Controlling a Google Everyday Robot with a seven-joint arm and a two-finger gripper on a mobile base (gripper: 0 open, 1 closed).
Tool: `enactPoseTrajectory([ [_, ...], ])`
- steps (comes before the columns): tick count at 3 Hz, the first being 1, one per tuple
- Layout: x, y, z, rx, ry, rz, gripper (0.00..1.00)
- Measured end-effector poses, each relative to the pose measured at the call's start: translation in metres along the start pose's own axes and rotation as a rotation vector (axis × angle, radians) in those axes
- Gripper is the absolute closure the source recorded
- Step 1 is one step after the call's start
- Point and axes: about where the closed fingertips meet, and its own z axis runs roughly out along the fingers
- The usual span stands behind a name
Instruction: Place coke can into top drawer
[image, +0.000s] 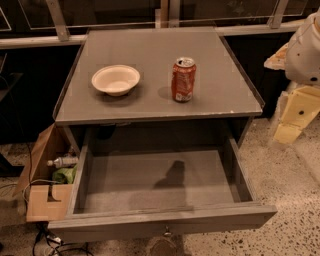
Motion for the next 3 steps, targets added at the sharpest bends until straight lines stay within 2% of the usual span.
enactPoseTrajectory([
  [1, -0.001, -0.001, 0.000, 0.007, -0.007, 0.005, 0.00],
  [2, -0.003, -0.021, 0.017, 0.034, -0.049, 0.067, 0.00],
  [3, -0.002, -0.043, 0.055, 0.004, -0.093, 0.141, 0.00],
])
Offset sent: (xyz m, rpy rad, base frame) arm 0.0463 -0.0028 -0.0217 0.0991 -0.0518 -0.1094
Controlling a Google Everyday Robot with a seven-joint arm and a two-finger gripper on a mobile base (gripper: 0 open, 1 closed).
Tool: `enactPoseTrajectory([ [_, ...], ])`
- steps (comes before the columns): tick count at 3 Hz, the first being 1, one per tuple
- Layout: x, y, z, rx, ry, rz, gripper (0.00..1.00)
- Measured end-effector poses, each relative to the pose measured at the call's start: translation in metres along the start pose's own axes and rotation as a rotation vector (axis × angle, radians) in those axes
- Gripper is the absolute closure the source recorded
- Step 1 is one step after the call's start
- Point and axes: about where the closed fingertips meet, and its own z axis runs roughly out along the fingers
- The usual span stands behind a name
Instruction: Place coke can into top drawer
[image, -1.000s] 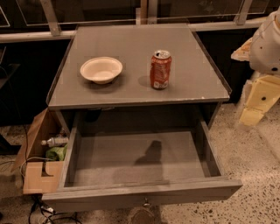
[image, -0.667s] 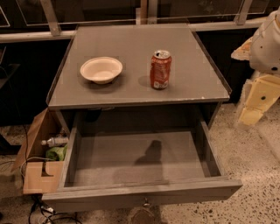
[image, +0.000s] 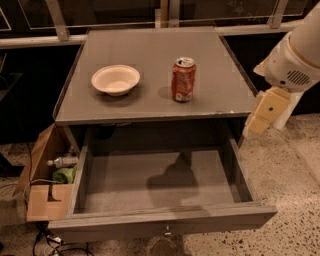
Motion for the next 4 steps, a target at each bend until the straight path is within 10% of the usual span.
enactPoseTrajectory([
  [2, -0.006, -0.004, 0.010, 0.001, -0.037, 0.027, 0.00],
  [4, -0.046, -0.045, 0.052, 0.020, -0.180, 0.178, 0.00],
])
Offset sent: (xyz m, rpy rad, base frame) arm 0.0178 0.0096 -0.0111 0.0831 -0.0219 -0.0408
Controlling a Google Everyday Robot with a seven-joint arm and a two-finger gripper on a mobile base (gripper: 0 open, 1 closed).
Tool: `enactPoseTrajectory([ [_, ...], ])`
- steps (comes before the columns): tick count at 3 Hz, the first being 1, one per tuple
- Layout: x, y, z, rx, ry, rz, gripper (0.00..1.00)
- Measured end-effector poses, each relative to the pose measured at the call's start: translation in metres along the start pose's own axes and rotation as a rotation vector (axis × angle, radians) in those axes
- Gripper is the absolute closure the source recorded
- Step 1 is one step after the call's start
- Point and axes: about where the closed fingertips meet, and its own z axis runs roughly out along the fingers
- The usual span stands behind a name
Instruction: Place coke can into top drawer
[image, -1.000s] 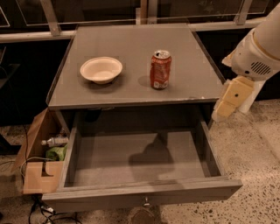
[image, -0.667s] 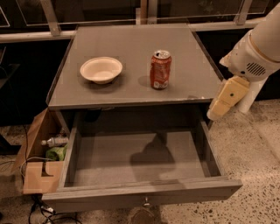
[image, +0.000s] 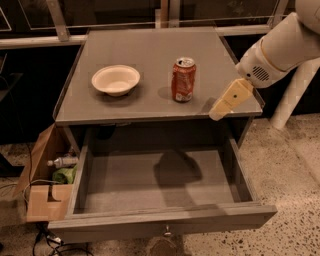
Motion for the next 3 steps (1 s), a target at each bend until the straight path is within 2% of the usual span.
enactPoseTrajectory([
  [2, -0.012, -0.016, 0.031, -0.005, -0.051, 0.070, 0.00],
  [3, -0.012, -0.016, 0.032, -0.006, -0.051, 0.071, 0.00],
])
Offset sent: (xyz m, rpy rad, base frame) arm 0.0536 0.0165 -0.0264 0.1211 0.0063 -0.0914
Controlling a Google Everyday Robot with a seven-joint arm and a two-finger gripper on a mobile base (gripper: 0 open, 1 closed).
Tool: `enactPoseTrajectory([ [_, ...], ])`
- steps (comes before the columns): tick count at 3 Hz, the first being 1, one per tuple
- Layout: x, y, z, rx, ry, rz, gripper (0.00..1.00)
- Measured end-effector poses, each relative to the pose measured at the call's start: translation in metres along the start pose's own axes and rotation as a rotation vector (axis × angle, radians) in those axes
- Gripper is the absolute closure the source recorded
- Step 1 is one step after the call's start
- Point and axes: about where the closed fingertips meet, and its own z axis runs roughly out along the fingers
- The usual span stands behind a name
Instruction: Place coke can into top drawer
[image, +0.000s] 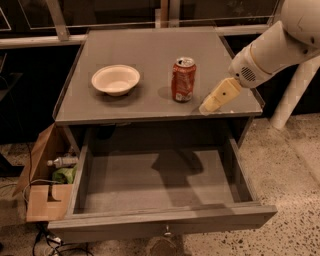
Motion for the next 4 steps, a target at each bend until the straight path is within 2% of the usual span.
enactPoseTrajectory([
  [1, -0.007, 0.003, 0.013, -0.021, -0.024, 0.020, 0.00],
  [2, -0.032, 0.008, 0.038, -0.058, -0.064, 0.031, 0.00],
  [4, -0.071, 0.018, 0.077, -0.109, -0.105, 0.007, 0.00],
])
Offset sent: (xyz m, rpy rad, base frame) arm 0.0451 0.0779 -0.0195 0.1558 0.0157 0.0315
